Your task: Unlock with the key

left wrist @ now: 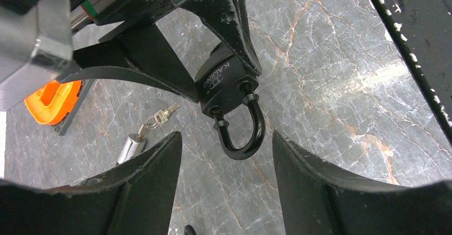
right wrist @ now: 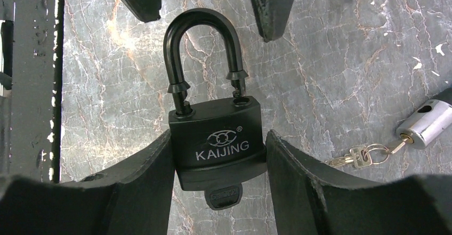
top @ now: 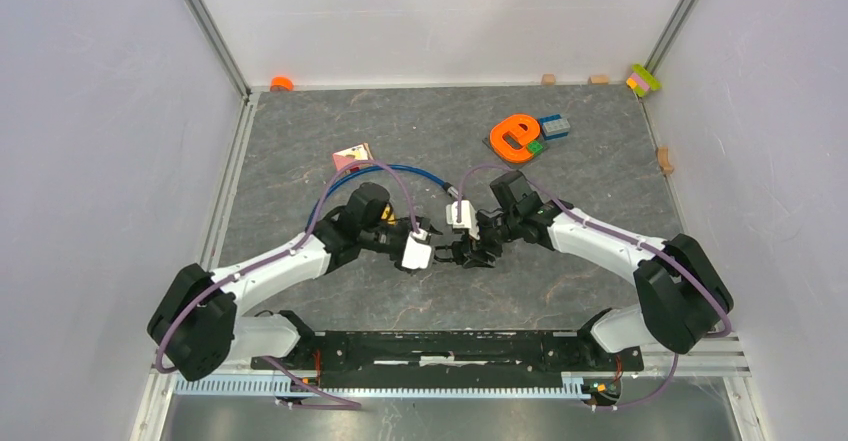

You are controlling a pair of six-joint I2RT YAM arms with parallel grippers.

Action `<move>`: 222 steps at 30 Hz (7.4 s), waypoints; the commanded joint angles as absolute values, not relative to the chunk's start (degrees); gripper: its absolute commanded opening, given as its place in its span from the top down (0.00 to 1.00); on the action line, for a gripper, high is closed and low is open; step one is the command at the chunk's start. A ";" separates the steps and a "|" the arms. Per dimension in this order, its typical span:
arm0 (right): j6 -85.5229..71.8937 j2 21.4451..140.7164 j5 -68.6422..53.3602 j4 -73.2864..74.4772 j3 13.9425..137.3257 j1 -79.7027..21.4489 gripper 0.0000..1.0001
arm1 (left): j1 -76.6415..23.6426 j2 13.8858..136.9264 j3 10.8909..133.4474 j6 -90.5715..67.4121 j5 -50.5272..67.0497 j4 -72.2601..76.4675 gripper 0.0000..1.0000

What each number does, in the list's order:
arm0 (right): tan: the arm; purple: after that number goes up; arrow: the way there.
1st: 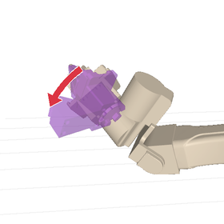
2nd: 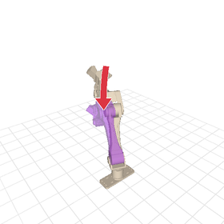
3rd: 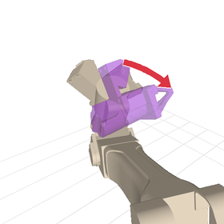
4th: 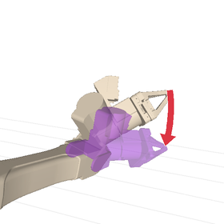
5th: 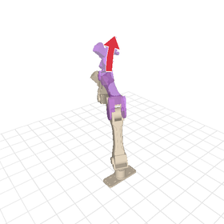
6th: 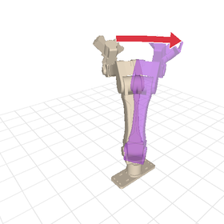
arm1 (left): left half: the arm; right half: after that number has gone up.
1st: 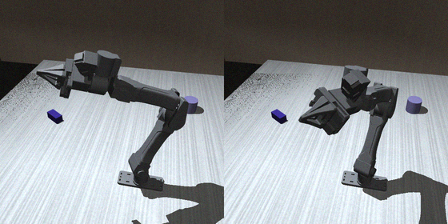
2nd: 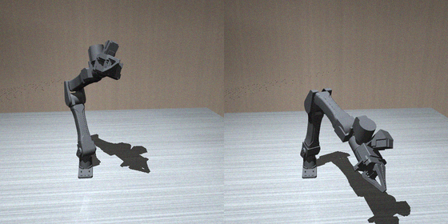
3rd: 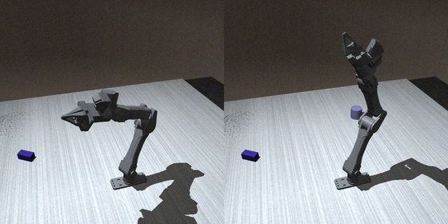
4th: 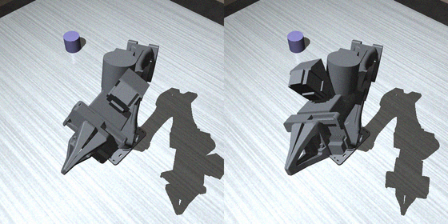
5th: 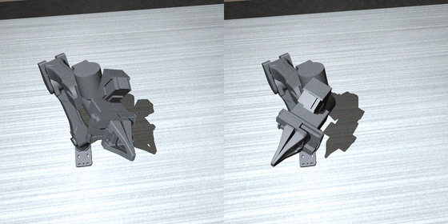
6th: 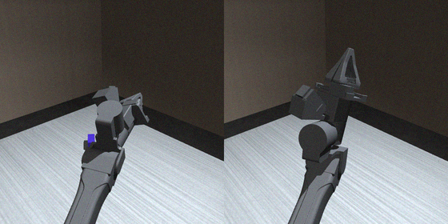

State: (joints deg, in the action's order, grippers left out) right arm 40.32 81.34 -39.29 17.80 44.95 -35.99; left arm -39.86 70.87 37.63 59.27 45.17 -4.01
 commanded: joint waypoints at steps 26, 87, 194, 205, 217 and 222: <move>36.99 78.01 -37.14 9.47 46.93 -34.76 1.00 | -43.77 79.65 36.26 34.17 35.94 13.07 0.70; 38.37 97.57 -11.70 1.38 56.76 -50.45 1.00 | -11.10 77.39 59.22 -0.09 38.48 -21.94 0.18; 18.37 46.60 9.29 -4.09 30.66 -15.97 0.02 | -6.86 43.28 41.56 4.23 -1.44 -12.13 0.00; 18.41 44.08 6.15 -3.95 29.92 -15.93 0.02 | -6.86 42.72 42.51 5.45 13.97 -16.32 0.00; 18.98 42.07 4.39 -4.39 29.20 -16.00 0.02 | -6.87 39.83 43.47 5.05 8.84 -16.56 0.00; 18.98 42.55 4.47 -4.44 29.22 -16.00 0.02 | -6.86 40.39 43.42 5.24 8.39 -16.59 0.00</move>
